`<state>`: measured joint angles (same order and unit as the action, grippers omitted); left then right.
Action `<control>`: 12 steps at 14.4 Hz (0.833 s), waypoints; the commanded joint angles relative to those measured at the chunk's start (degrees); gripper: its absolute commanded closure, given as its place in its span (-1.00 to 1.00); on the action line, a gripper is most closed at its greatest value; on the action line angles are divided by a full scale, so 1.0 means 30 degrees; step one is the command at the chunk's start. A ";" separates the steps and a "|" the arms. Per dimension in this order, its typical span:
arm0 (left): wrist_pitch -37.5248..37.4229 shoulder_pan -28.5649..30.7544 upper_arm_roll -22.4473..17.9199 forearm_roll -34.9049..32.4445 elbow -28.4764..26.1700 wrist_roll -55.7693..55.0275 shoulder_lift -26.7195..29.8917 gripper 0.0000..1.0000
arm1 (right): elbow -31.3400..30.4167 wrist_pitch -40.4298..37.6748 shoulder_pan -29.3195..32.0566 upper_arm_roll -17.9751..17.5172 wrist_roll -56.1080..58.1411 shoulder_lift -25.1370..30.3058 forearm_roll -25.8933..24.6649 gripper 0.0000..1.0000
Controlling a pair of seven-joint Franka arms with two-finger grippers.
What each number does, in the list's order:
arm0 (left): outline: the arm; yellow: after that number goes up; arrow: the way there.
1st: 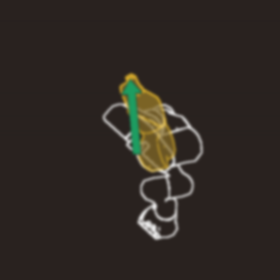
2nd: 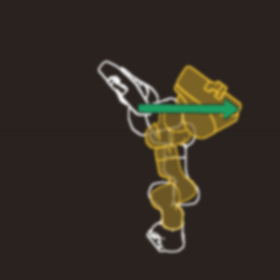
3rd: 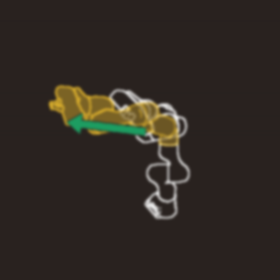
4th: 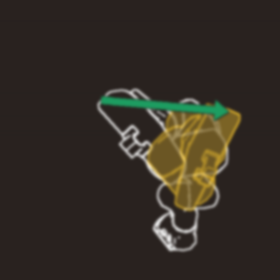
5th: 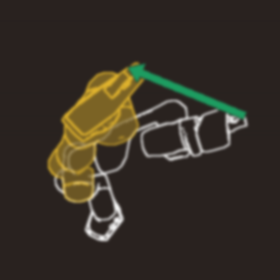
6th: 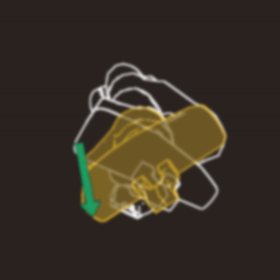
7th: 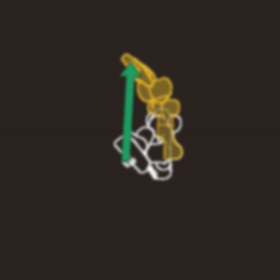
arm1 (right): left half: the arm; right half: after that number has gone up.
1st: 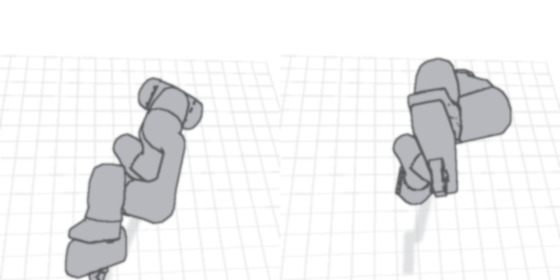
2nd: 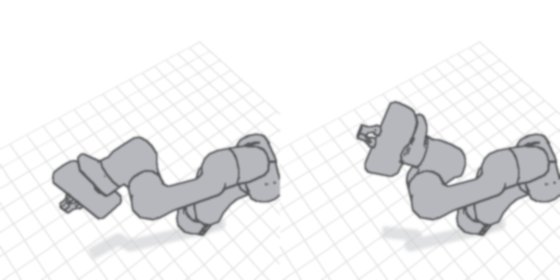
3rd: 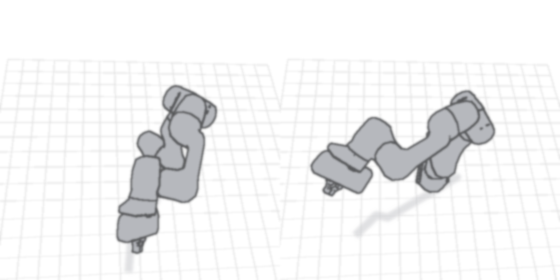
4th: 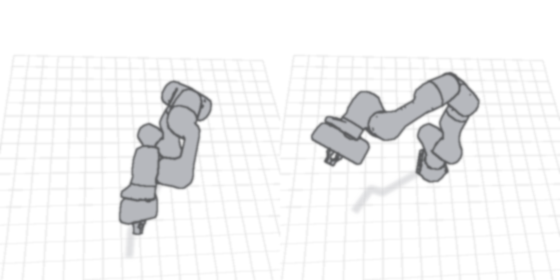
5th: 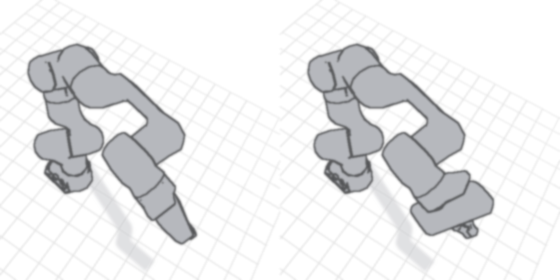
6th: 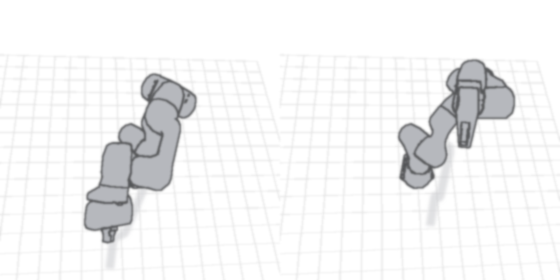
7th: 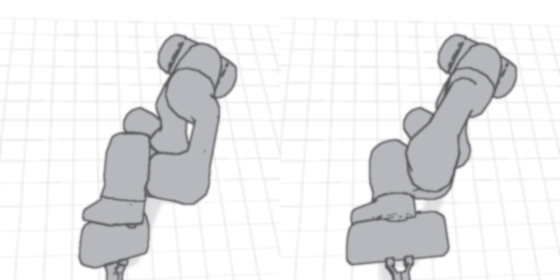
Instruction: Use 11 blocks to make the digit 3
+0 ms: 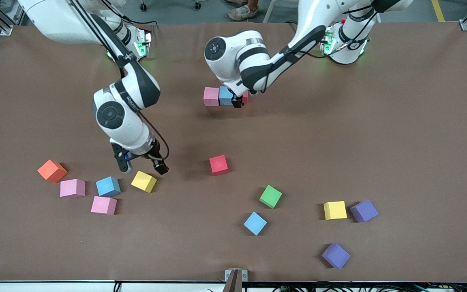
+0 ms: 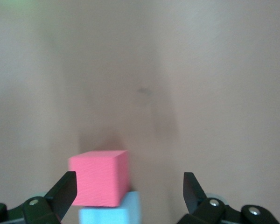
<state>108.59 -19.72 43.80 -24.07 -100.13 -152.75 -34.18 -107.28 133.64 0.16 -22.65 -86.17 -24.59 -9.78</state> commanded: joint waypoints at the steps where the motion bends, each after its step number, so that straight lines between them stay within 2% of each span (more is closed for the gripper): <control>1: -0.1127 0.1352 0.0078 -0.1257 0.1177 0.1897 0.0379 -1.00 | 0.0867 -0.0337 0.1524 0.0022 0.3981 -0.0388 -0.0520 -1.00; 3: -0.1129 0.2260 0.0079 -0.2079 0.1647 0.3041 0.0379 -1.00 | 0.1218 -0.0454 0.2259 -0.0007 0.5632 -0.0622 -0.0375 -1.00; 7: -0.1071 0.4748 0.0020 -0.4245 0.2556 0.4741 0.0233 -1.00 | 0.1952 -0.0600 0.2029 -0.0007 0.5724 -0.1120 -0.0461 -1.00; 12: -0.0338 0.7621 -0.0009 -0.4837 0.3846 0.8834 -0.0295 -1.00 | 0.2010 -0.0982 -0.0750 -0.0036 0.3508 -0.1267 -0.0403 -1.00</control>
<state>107.82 1.26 43.11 -37.05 -91.14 -131.06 -33.69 -102.56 131.26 1.16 -22.71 -71.12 -27.72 -10.04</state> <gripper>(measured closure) 0.000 0.000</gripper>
